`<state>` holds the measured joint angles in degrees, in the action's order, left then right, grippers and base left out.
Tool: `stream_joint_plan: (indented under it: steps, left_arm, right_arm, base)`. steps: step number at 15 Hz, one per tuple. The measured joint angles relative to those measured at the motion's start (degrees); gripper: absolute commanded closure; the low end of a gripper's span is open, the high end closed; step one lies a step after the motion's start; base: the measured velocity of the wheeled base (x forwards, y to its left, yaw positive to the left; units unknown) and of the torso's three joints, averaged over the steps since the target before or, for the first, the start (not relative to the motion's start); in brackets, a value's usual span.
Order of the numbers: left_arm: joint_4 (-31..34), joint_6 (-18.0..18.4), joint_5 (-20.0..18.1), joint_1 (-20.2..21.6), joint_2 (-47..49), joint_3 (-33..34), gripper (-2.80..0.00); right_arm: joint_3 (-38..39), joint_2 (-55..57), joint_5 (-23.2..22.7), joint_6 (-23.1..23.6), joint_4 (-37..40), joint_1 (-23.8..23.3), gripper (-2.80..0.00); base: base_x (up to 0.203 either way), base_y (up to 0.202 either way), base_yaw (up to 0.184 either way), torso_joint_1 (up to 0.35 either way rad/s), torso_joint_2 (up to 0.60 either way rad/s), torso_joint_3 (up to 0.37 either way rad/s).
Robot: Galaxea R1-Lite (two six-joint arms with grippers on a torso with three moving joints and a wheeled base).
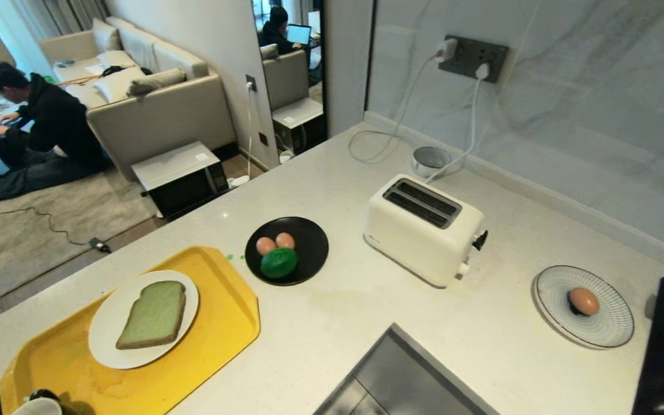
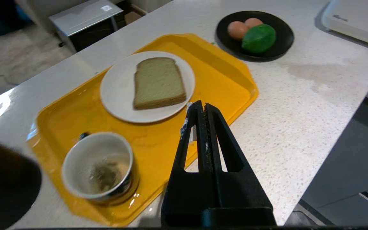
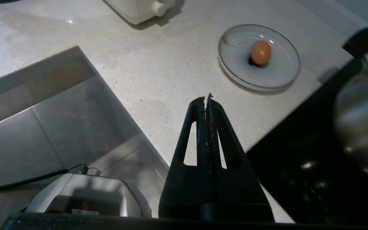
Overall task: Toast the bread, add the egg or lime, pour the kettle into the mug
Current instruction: Pick up the egg
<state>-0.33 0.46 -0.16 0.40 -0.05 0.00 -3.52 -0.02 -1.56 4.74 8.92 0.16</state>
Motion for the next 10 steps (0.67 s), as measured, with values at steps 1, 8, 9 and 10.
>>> stream_joint_plan:
  steps: [1, 8, 9, 10]
  left_arm:
    - [0.0, 0.0, 0.0, 0.0, 0.0, 0.0, 0.0]
    - [0.0, -0.2, 0.2, 0.0, 0.0, 0.0, 0.0]
    - [0.0, -0.2, 0.2, 0.0, 0.0, 0.0, 0.0]
    - [0.0, -0.2, 0.2, 0.0, 0.0, 0.0, 0.0]
  right_arm:
    - [0.0, 0.0, 0.0, -0.1, 0.0, 0.0, 0.0]
    - [0.0, 0.0, 0.1, -0.3, 0.0, 0.0, 0.0]
    - [0.0, 0.0, 0.1, -0.3, 0.0, 0.0, 0.0]
    - [0.0, 0.0, 0.1, -0.3, 0.0, 0.0, 0.0]
  base:
    - [-0.001, 0.011, -0.17, 0.007, 0.01, 0.101]
    - [-0.001, 0.009, -0.172, 0.002, 0.0, 0.059]
    - [0.0, 0.007, -0.169, 0.002, 0.0, 0.005]
    - [0.001, 0.008, -0.172, 0.004, 0.0, 0.004]
